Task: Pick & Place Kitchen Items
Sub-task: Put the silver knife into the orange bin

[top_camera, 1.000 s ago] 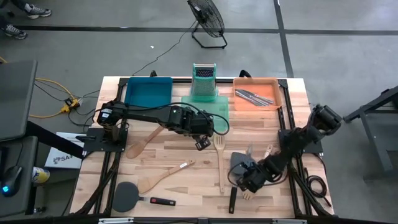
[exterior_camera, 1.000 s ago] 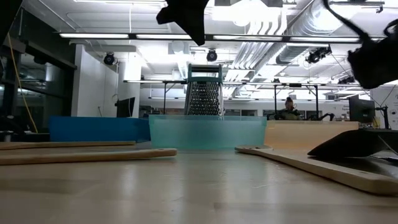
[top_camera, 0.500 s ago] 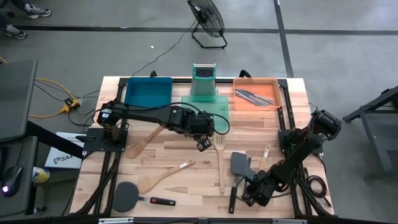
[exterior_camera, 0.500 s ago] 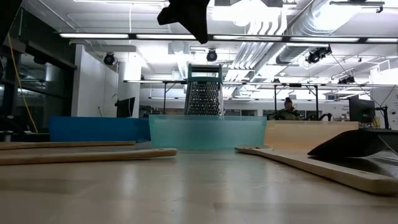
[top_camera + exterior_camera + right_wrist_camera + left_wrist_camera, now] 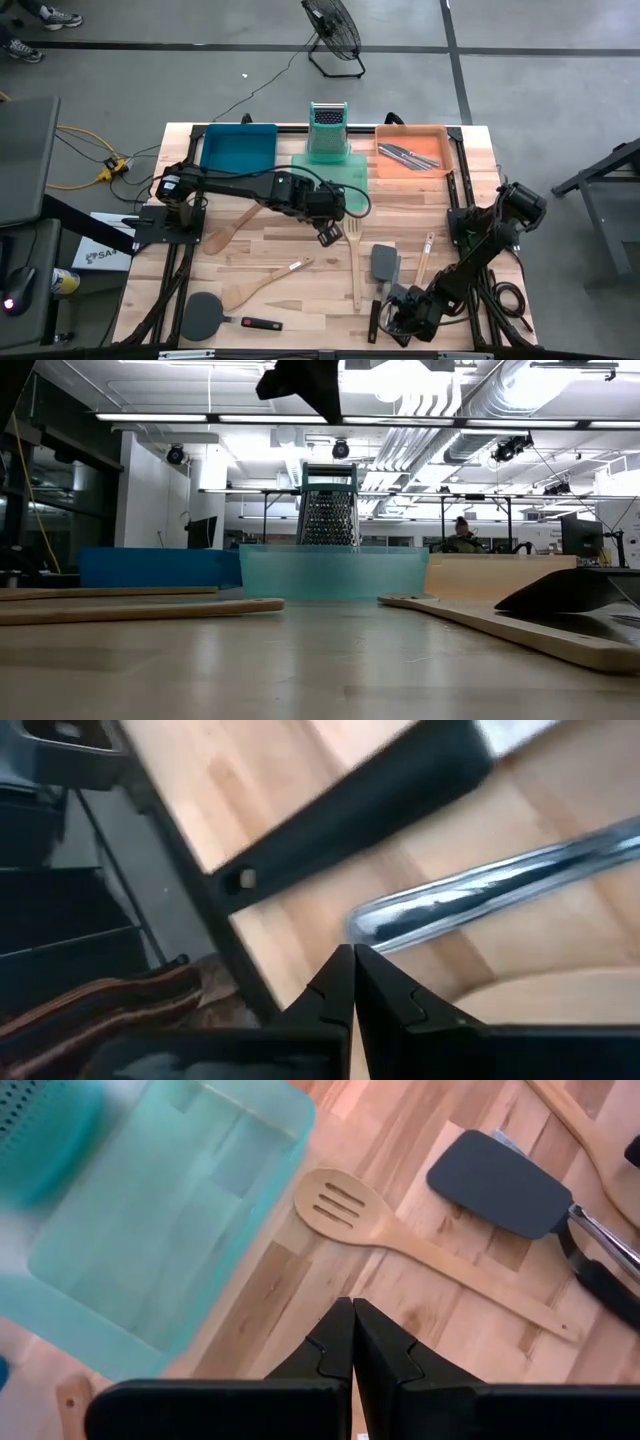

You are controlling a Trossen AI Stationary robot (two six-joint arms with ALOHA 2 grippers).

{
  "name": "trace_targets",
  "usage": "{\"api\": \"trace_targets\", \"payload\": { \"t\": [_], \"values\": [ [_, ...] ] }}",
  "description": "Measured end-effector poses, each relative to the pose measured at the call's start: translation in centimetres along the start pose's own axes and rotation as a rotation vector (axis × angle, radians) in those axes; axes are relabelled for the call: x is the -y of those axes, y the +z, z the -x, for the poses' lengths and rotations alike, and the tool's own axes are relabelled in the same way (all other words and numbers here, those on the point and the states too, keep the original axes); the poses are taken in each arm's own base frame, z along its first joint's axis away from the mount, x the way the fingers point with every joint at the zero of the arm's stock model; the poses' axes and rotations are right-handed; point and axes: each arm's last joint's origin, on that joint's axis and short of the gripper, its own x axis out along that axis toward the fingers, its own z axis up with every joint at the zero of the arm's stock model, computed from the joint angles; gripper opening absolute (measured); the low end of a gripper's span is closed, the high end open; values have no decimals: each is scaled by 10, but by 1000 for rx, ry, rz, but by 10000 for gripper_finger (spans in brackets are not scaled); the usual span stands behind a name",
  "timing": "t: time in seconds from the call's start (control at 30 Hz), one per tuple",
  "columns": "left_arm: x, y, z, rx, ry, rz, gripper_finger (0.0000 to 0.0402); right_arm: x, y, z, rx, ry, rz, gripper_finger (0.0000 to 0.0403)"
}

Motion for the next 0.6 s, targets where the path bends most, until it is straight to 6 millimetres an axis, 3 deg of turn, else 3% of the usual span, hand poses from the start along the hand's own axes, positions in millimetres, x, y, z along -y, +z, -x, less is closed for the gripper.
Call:
{"api": "trace_targets", "payload": {
  "t": [0.27,0.6],
  "values": [
    [4,-3,1,-5,-8,-10,0,0,1,1,96,-7,30,3],
    [12,-11,4,-24,-22,-38,0,0,4,13,187,-228,262,3]
  ]
}}
